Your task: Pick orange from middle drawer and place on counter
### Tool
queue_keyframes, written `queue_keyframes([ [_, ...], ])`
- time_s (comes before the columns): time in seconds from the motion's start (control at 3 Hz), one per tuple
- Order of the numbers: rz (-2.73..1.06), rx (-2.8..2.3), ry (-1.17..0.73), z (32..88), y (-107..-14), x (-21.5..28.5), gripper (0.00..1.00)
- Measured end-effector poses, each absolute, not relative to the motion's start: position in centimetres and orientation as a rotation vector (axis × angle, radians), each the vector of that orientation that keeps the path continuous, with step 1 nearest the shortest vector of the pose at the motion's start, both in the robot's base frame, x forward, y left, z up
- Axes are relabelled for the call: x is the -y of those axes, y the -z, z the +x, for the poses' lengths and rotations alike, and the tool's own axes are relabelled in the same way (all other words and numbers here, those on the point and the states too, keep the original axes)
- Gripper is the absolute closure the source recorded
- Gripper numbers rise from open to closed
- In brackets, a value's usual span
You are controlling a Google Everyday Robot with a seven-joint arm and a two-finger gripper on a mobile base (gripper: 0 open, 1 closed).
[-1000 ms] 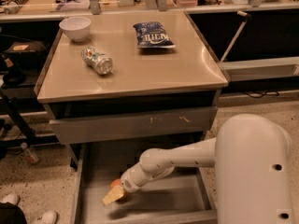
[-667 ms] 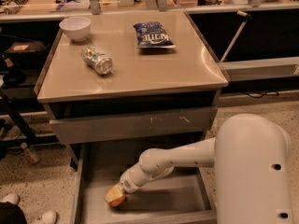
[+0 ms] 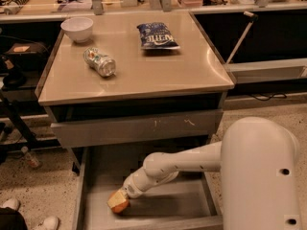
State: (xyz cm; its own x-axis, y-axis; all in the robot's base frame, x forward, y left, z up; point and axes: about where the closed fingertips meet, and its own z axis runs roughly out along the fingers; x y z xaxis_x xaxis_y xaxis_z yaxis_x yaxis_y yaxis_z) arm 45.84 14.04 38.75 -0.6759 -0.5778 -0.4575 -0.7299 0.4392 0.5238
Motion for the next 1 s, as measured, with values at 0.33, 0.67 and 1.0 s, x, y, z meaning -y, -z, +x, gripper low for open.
queue_keyframes([
  [0.33, -1.141, -2.472, -1.075, 45.7, -39.8, -13.8, 1.00],
  [0.67, -1.124, -2.454, -1.049, 44.9, -43.4, -12.1, 1.00],
  [1.0, -1.101, -2.447, -0.980, 43.9, -48.3, -9.0, 1.00],
])
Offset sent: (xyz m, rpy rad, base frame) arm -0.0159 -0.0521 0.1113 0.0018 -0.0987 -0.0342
